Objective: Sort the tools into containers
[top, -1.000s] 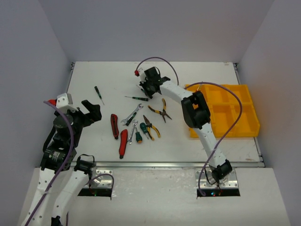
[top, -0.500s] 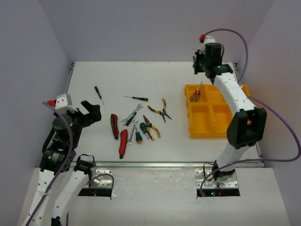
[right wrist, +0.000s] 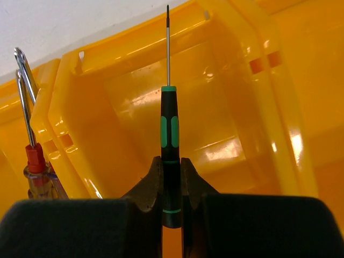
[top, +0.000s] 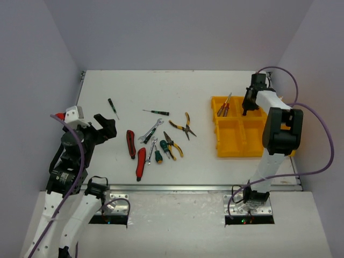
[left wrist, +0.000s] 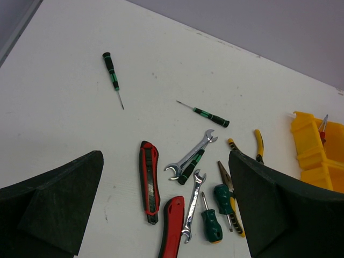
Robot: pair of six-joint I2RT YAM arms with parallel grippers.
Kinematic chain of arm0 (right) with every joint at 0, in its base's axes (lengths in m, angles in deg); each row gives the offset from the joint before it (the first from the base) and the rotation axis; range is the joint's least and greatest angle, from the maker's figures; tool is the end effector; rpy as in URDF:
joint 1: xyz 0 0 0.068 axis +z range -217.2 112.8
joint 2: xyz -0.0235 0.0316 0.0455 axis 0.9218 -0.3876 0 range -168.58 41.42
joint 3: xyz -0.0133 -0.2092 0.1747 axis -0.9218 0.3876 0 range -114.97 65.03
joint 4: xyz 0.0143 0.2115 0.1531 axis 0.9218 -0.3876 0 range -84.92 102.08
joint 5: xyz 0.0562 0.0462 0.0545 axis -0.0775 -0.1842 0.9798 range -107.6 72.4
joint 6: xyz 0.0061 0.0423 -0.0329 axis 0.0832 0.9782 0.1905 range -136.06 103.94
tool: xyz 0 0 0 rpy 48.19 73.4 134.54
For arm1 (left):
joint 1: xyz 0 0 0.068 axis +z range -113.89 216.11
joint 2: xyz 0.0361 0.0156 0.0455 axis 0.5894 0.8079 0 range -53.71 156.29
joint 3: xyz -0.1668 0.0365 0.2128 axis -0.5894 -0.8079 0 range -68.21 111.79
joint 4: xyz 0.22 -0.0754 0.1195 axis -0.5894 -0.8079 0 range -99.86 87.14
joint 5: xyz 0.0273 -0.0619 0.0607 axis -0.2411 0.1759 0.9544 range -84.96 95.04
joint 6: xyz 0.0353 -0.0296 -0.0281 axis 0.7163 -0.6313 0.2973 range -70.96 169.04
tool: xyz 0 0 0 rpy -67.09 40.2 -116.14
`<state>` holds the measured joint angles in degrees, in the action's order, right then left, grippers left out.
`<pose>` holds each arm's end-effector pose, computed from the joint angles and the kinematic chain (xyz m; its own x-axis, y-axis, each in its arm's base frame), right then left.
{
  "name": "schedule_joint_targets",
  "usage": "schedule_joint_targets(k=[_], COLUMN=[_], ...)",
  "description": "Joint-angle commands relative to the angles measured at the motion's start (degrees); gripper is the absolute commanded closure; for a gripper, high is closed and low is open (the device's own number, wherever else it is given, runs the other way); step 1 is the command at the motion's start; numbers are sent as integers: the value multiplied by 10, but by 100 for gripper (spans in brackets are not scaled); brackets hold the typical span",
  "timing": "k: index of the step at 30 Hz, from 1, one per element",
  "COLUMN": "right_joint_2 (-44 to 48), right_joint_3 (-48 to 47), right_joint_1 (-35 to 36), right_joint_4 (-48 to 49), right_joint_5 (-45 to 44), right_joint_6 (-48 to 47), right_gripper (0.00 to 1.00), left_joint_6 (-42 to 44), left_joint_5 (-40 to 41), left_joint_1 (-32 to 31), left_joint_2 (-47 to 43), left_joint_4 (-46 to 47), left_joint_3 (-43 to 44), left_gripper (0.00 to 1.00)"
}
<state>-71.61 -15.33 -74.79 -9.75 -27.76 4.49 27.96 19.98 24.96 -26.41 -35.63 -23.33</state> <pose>0.4208 -0.0625 0.1860 -0.6744 0.4385 -0.5941 0.5001 0.8632 0.0694 0.1051 -0.0115 0.3374 -0.2193 -0.3110 -0.9248 -0.1457 0.9476 -0.2841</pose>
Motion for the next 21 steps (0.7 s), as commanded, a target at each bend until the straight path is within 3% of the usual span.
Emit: schedule_joint_targets(k=[1,7,11,16,19,20,21], right_joint_2=[12,46,98,185,250,269,272], right_joint_3=[-18,-4,-10,22,54,79,84], right_joint_1=[0,0,2,32,85,109,113], right_joint_4=[18,9,-4,-15,-18,-17,-17], right_joint_5=[-3,0,28,92,100,112,114], right_joint_6=[33,52,53,52,38,32,31], right_gripper=[82,42,35,34,20,11,10], left_joint_6=[6,3,-47,-176,-232,-235,-236], left_joint_5=[-4,5,60,87,84,63,59], left_joint_1=[3,3,3,6,27,47,51], left_joint_2=[9,29,116,266,379,407,437], left_joint_4=[23,22,-15,-17,-12,-7,-6], left_joint_3=[1,4,35,84,129,142,144], left_gripper=[0,0,0,0,0,0,0])
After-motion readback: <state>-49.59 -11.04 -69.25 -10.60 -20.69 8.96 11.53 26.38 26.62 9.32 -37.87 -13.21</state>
